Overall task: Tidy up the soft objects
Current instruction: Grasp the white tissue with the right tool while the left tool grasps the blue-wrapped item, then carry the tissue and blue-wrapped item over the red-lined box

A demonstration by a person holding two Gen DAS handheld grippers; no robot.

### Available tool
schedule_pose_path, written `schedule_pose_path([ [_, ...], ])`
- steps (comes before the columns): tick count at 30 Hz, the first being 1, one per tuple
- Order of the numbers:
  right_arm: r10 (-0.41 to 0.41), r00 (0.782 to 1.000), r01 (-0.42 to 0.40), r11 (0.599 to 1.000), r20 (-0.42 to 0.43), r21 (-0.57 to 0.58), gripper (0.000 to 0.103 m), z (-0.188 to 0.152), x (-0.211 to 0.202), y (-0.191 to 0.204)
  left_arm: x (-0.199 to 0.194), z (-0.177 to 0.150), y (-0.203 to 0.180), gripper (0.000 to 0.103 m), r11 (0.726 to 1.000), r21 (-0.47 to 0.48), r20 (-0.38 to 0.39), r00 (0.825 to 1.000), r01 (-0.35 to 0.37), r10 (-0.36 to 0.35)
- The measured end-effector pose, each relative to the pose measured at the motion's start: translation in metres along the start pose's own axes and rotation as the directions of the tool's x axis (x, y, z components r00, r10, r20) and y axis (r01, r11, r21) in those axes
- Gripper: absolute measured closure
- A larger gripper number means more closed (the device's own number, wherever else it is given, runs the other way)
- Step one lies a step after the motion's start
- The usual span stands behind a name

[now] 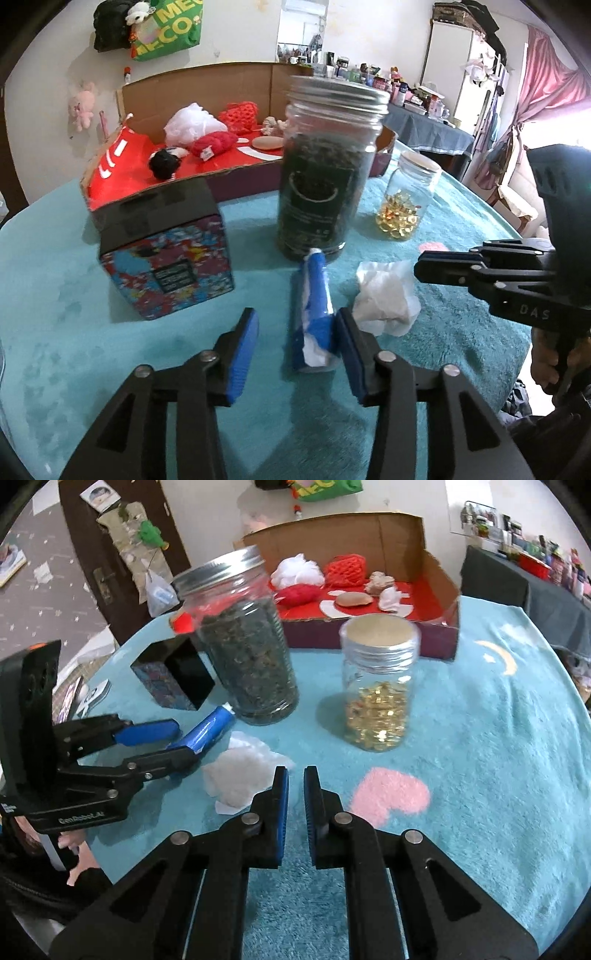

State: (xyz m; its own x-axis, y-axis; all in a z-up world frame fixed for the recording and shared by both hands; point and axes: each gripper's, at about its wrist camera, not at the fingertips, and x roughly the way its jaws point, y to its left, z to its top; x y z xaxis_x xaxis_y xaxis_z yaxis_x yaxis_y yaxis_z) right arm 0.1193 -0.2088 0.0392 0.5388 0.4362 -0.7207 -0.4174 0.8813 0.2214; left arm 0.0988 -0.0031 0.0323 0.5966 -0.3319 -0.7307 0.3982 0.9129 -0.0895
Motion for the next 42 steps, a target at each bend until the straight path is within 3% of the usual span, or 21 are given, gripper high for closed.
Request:
schedule_pose_path([
  [3, -0.013, 1.0, 0.013, 1.0, -0.001, -0.011, 0.083, 0.001, 0.003, 0.003, -0.003, -0.003, 0.004, 0.045, 1.0, -0.001, 0.002, 1.0, -0.013, 0.013],
  [4, -0.018, 1.0, 0.018, 1.0, 0.003, -0.011, 0.071, 0.001, 0.003, 0.004, -0.004, -0.004, 0.004, 0.043, 1.0, -0.001, 0.002, 1.0, -0.016, 0.016],
  [5, -0.025, 1.0, 0.025, 1.0, 0.008, -0.01, 0.041, 0.001, 0.002, 0.004, -0.004, -0.004, 0.005, 0.042, 1.0, -0.003, 0.004, 1.0, -0.018, 0.018],
  [6, -0.03, 0.999, 0.03, 1.0, 0.018, -0.008, 0.027, 0.001, 0.001, 0.004, -0.005, -0.005, 0.006, 0.042, 1.0, -0.004, 0.006, 1.0, -0.015, 0.015],
  [7, -0.03, 0.999, 0.03, 1.0, 0.045, -0.009, 0.019, 0.001, -0.002, 0.005, -0.005, -0.006, 0.006, 0.042, 1.0, -0.004, 0.006, 1.0, -0.011, 0.011],
  [9, -0.047, 0.996, 0.048, 0.999, 0.072, -0.014, 0.019, 0.0, -0.006, 0.007, -0.005, -0.006, 0.007, 0.041, 1.0, -0.004, 0.007, 1.0, -0.007, 0.007],
  [19, -0.04, 0.999, 0.041, 0.993, 0.017, -0.106, 0.019, 0.0, 0.006, 0.024, 0.007, -0.001, 0.002, 0.042, 0.999, 0.011, -0.019, 0.999, 0.051, -0.051],
  [21, -0.033, 0.999, 0.032, 0.989, -0.005, -0.142, 0.019, 0.002, 0.012, 0.028, 0.01, -0.001, 0.001, 0.058, 0.997, 0.016, -0.027, 0.997, 0.07, -0.07],
  [23, 0.018, 0.999, -0.023, 0.989, -0.036, -0.144, 0.021, 0.003, 0.017, 0.029, 0.013, 0.0, 0.001, 0.065, 0.996, 0.014, -0.036, 0.995, 0.093, -0.092],
  [24, 0.036, 0.998, -0.043, 0.989, -0.049, -0.143, 0.024, 0.003, 0.02, 0.029, 0.013, 0.0, 0.001, 0.073, 0.995, 0.015, -0.035, 0.994, 0.102, -0.101],
  [25, 0.042, 0.998, -0.05, 0.987, -0.055, -0.151, 0.034, 0.003, 0.021, 0.031, 0.013, 0.0, 0.001, 0.078, 0.993, 0.018, -0.035, 0.992, 0.118, -0.118],
  [28, 0.036, 0.997, -0.049, 0.98, -0.07, -0.194, 0.072, 0.0, 0.024, 0.04, 0.013, 0.0, -0.002, 0.08, 0.991, 0.024, -0.028, 0.991, 0.128, -0.127],
  [30, 0.055, 0.997, -0.066, 0.978, -0.059, -0.196, 0.083, 0.0, 0.021, 0.042, 0.01, 0.001, -0.004, 0.081, 0.991, 0.021, -0.025, 0.991, 0.133, -0.133],
  [37, 0.043, 0.997, -0.037, 0.994, 0.058, -0.105, 0.086, 0.008, -0.01, 0.029, -0.01, 0.014, -0.007, 0.081, 0.99, 0.023, 0.038, 0.99, 0.138, -0.138],
  [42, 0.036, 0.997, -0.03, 0.996, 0.074, -0.087, 0.086, 0.009, -0.017, 0.029, -0.011, 0.018, -0.01, 0.081, 0.989, 0.03, 0.043, 0.988, 0.148, -0.149],
])
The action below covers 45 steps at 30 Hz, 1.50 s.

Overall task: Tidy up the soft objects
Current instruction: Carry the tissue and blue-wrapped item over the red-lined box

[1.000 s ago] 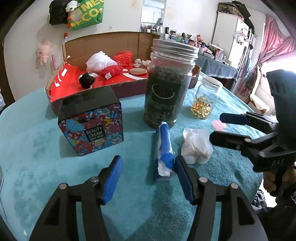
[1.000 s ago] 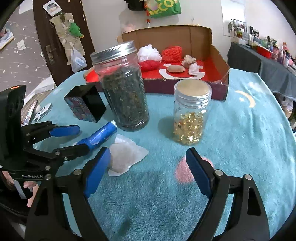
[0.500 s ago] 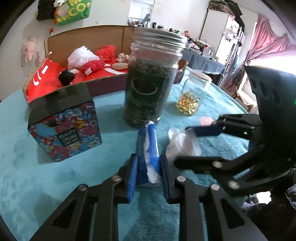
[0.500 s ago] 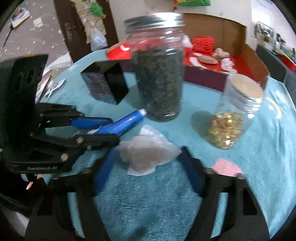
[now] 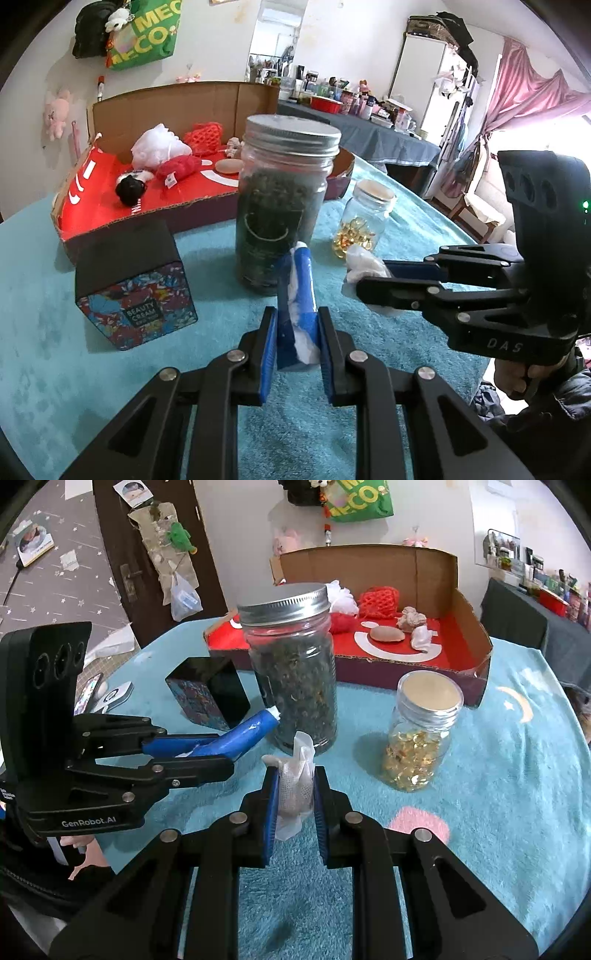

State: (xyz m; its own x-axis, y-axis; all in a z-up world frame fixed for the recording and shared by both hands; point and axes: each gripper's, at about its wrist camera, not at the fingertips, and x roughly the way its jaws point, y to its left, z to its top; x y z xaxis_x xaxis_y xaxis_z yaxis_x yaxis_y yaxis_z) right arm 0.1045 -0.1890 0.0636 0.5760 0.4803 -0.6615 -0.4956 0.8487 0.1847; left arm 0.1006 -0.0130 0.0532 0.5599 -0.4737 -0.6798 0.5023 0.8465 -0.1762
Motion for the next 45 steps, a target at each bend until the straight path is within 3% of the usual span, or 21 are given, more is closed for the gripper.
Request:
schedule_pose_path([
  [14, 0.016, 1.0, -0.016, 0.999, -0.019, 0.032, 0.086, -0.002, 0.008, -0.007, -0.001, -0.006, 0.005, 0.081, 1.0, -0.015, -0.008, 1.0, 0.0, 0.0],
  [24, -0.019, 1.0, 0.021, 0.997, -0.024, 0.071, 0.086, -0.01, -0.001, -0.023, -0.021, -0.018, 0.021, 0.081, 0.999, -0.049, -0.01, 1.0, -0.013, 0.012],
  [33, -0.073, 0.996, 0.078, 0.99, -0.046, 0.121, 0.086, -0.021, -0.009, -0.05, -0.044, -0.043, 0.054, 0.081, 0.986, -0.12, -0.045, 0.993, -0.117, 0.112],
  [38, -0.102, 0.993, 0.109, 0.986, -0.06, 0.13, 0.086, -0.022, -0.012, -0.061, -0.055, -0.052, 0.081, 0.081, 0.966, -0.157, -0.068, 0.978, -0.205, 0.196],
  [45, -0.131, 0.988, 0.14, 0.981, -0.077, 0.134, 0.086, -0.016, -0.013, -0.082, -0.056, -0.039, 0.115, 0.081, 0.955, -0.124, -0.049, 0.963, -0.269, 0.264],
])
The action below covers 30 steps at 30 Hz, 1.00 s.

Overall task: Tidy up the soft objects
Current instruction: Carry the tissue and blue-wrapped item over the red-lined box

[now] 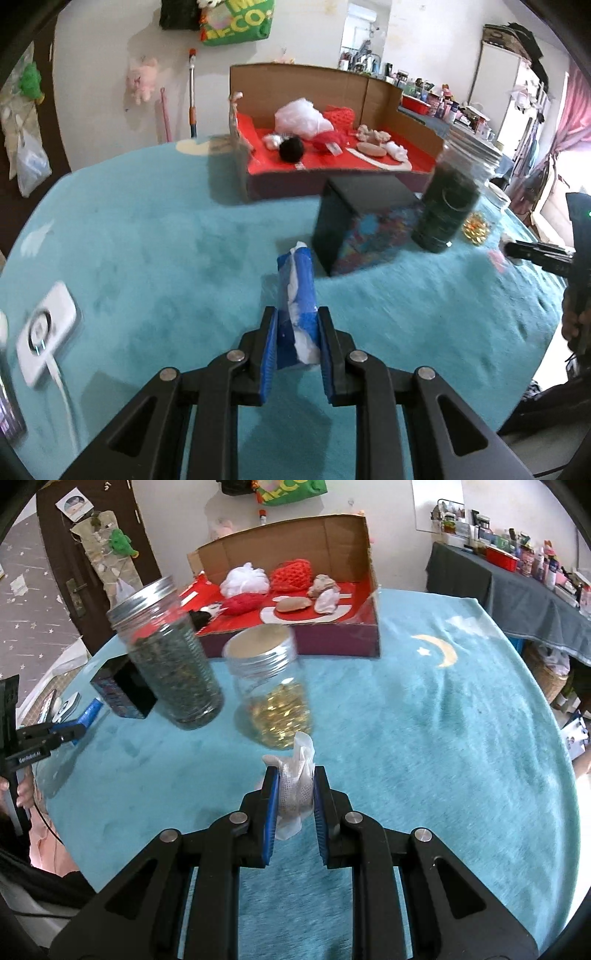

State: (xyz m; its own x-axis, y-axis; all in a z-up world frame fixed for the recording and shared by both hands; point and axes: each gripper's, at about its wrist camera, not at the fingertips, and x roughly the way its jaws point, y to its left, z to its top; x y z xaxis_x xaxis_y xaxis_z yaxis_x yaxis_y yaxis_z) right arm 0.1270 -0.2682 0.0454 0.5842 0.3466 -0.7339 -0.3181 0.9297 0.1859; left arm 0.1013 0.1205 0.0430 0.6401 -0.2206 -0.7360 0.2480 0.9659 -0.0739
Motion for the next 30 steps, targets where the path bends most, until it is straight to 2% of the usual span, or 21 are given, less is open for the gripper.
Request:
schedule_pose_path([
  [4, -0.021, 1.0, 0.021, 1.0, -0.004, -0.015, 0.086, 0.01, 0.004, -0.009, 0.009, 0.016, 0.005, 0.081, 0.998, 0.061, 0.021, 1.0, -0.013, 0.012],
  [9, -0.015, 1.0, 0.015, 0.999, -0.012, -0.037, 0.086, 0.025, 0.011, -0.018, 0.025, 0.037, 0.014, 0.081, 0.993, 0.12, 0.03, 0.999, 0.012, -0.016],
  [18, 0.046, 0.999, -0.048, 0.998, -0.026, -0.047, 0.086, 0.054, 0.022, -0.033, 0.038, 0.064, 0.018, 0.081, 0.971, 0.235, 0.025, 0.998, 0.042, -0.049],
  [30, 0.106, 0.993, -0.111, 0.989, -0.048, -0.1, 0.086, 0.084, 0.032, -0.033, 0.038, 0.092, 0.024, 0.081, 0.959, 0.259, 0.029, 0.991, 0.116, -0.128],
])
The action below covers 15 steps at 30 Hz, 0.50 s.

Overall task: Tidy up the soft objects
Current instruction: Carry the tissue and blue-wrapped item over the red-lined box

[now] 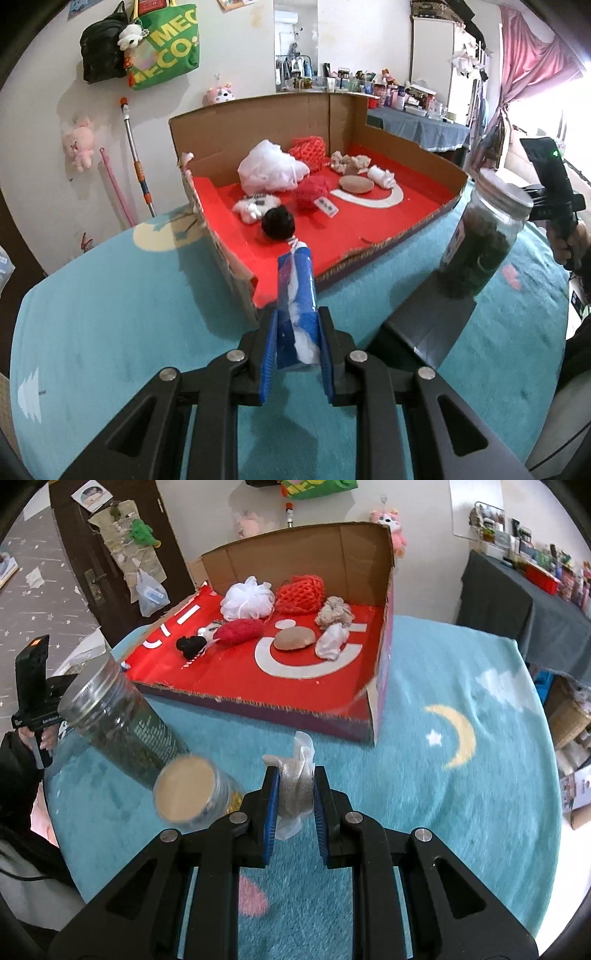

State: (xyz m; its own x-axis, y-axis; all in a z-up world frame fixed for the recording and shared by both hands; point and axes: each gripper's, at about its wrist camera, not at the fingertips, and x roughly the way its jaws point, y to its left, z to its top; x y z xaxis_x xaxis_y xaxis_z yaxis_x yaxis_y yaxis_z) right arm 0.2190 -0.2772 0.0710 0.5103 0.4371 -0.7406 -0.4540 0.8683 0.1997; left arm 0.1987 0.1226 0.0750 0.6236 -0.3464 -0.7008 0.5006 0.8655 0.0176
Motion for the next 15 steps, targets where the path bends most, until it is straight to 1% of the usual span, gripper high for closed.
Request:
schedule_pose_path([
  [5, 0.027, 0.999, -0.026, 0.999, 0.017, -0.025, 0.086, 0.02, -0.003, 0.004, 0.003, 0.019, -0.005, 0.081, 0.999, 0.011, 0.008, 0.999, 0.037, -0.037],
  [6, 0.035, 0.999, -0.034, 0.999, 0.021, -0.029, 0.086, 0.025, -0.002, 0.005, 0.005, 0.026, -0.007, 0.081, 0.998, 0.01, 0.008, 0.998, 0.055, -0.055],
  [9, 0.054, 0.998, -0.052, 0.997, 0.032, -0.051, 0.086, 0.043, 0.001, 0.012, 0.013, 0.044, -0.015, 0.081, 0.997, 0.015, -0.003, 0.997, 0.079, -0.079],
  [12, 0.051, 0.998, -0.05, 0.996, 0.019, -0.072, 0.086, 0.064, 0.012, 0.019, 0.026, 0.068, -0.026, 0.081, 0.994, 0.007, -0.035, 0.993, 0.11, -0.109],
  [15, 0.042, 0.999, -0.044, 0.996, -0.03, -0.078, 0.086, 0.082, 0.033, 0.024, 0.042, 0.094, -0.043, 0.081, 0.992, 0.027, -0.072, 0.991, 0.119, -0.117],
])
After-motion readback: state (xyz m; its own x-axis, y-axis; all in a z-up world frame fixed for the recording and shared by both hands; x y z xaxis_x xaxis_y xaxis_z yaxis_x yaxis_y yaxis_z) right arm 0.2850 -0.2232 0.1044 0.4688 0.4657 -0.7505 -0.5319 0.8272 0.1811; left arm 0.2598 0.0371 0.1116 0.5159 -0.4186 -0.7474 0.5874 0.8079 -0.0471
